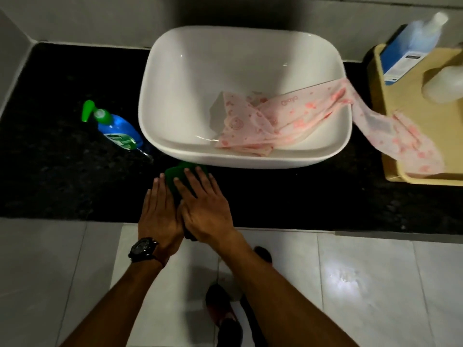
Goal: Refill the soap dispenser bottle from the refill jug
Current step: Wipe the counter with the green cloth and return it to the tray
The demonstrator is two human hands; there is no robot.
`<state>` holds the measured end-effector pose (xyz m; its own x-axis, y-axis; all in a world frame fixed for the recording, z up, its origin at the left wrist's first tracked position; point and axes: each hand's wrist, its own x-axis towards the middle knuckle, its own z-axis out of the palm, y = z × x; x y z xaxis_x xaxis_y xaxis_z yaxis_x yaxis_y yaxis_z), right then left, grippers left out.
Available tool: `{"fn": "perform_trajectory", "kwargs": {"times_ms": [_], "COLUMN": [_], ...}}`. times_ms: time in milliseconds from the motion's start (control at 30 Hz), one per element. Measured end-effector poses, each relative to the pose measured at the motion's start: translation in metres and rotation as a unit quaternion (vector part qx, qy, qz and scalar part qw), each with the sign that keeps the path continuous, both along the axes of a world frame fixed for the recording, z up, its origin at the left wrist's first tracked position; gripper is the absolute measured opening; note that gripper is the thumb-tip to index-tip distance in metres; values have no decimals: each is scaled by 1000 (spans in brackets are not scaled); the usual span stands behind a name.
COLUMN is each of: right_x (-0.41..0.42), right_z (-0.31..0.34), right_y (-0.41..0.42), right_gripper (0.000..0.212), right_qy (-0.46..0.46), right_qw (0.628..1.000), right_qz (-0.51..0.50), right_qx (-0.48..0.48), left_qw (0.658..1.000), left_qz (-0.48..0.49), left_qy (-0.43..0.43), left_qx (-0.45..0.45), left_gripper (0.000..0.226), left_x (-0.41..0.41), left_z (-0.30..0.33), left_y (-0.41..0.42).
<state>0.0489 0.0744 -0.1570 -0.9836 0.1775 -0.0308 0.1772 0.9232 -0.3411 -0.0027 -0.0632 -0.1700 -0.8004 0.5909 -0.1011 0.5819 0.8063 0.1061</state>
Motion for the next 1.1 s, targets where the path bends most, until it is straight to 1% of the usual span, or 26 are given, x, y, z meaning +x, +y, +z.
{"fn": "perform_trajectory", "kwargs": {"times_ms": [33,100,233,367,467,567,633,733,800,867,933,1033,1100], "right_x": [5,21,76,125,148,154,150,134,120,106,88,52,24], "right_z": [1,2,5,12,16,22,21,17,13,10,9,8,12], "right_y": [7,25,81,154,210,262,273,239,192,136,84,27,6], "right_gripper": [56,57,59,57,56,57,57,61,63,66,67,66,66], "right_qy": [-3,-9,-28,-38,-57,-78,-80,-65,-54,-44,-34,-31,-34], "right_qw": [1000,1000,995,980,964,939,924,903,915,936,954,980,991], "right_qz": [15,6,-90,-189,-253,-326,-367,-422,-398,-345,-298,-197,-129], "right_qx": [9,20,36,41,66,75,68,39,40,45,26,9,-2], "left_qw": [1000,999,1000,999,999,999,999,999,999,999,999,999,999], "left_qz": [8,14,20,24,24,27,33,36,32,31,31,30,28], "left_qy": [7,6,3,-2,-4,-5,-2,0,0,-1,-3,-2,2], "left_qx": [14,31,24,25,28,39,38,37,27,23,21,23,21], "left_gripper": [70,66,67,68,68,68,67,66,66,66,66,67,67], "left_x": [0,2,2,1,1,2,3,3,2,1,1,4,3], "left_z": [-1,-1,-1,0,0,2,1,0,-2,-2,0,5,7], "left_y": [0,4,5,7,7,9,10,10,9,9,9,11,10]}}
